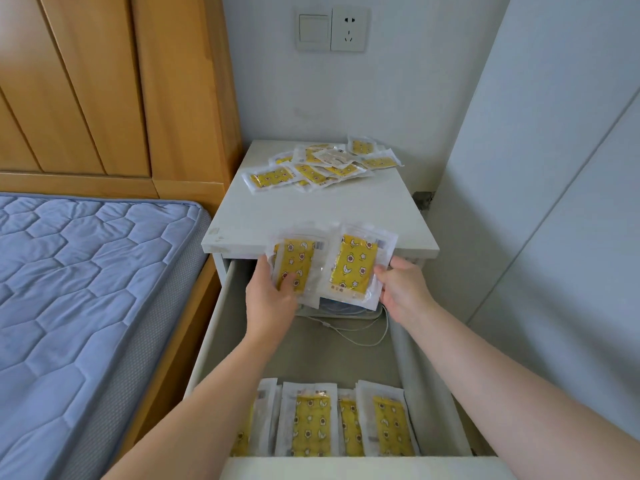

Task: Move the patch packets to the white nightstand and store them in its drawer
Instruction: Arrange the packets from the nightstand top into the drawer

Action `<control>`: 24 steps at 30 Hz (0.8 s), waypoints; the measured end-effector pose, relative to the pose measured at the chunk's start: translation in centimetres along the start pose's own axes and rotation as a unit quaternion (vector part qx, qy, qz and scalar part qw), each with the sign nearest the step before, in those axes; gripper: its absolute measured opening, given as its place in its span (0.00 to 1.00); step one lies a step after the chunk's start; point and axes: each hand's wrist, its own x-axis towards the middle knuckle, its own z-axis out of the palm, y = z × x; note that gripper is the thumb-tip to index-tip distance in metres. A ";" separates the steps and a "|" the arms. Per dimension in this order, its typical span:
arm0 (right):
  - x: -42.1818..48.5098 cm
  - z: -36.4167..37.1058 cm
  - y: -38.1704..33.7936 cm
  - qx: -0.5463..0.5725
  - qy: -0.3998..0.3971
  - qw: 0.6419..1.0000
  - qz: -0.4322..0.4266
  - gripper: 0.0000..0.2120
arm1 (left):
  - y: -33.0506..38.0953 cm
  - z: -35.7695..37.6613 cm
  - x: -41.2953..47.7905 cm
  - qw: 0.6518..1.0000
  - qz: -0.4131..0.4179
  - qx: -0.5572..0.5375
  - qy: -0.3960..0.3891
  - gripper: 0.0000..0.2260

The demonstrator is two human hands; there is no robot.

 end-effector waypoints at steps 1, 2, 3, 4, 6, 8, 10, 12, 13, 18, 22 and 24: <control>-0.1 -0.2 0.8 -0.005 0.000 1.000 0.006 0.15 | -0.6 -0.3 -0.1 1.000 -0.002 0.022 -0.014 0.15; -0.2 -0.5 1.5 -0.012 0.002 1.000 0.012 0.15 | -1.1 -0.6 -0.1 0.999 -0.009 0.042 -0.023 0.15; -0.3 -0.7 2.2 -0.015 0.007 1.000 0.021 0.14 | -1.6 -0.9 0.1 0.998 -0.019 0.058 -0.030 0.14; -0.5 -0.8 2.9 -0.014 0.010 0.999 0.029 0.14 | -2.2 -1.1 0.4 0.996 -0.034 0.069 -0.037 0.14; -0.5 -1.1 4.2 -0.015 0.010 0.999 0.045 0.14 | -3.2 -1.6 1.0 0.992 -0.069 0.093 -0.056 0.13; -0.2 -1.5 5.4 -0.039 0.004 0.997 0.072 0.13 | -4.1 -1.8 1.6 0.983 -0.090 0.139 -0.085 0.10; 0.1 -1.9 6.3 -0.074 -0.012 0.991 0.110 0.11 | -4.5 -1.8 2.1 0.974 -0.099 0.174 -0.106 0.09; 0.1 -2.3 7.0 -0.122 -0.021 0.981 0.153 0.11 | -4.7 -1.4 2.3 0.969 -0.104 0.191 -0.118 0.10; 0.1 -2.5 7.3 -0.147 -0.022 0.974 0.174 0.11 | -4.8 -1.3 2.4 0.966 -0.105 0.201 -0.125 0.10; -0.6 -3.4 8.1 -0.207 -0.009 0.952 0.227 0.09 | -5.4 -1.0 2.5 0.949 -0.105 0.247 -0.164 0.09; -2.7 -2.7 10.1 -0.246 -0.026 0.933 0.263 0.11 | -5.5 -1.3 3.0 0.947 -0.119 0.252 -0.158 0.14; -3.5 -1.8 11.6 -0.292 -0.049 0.913 0.280 0.13 | -5.5 -1.4 3.1 0.947 -0.128 0.249 -0.155 0.14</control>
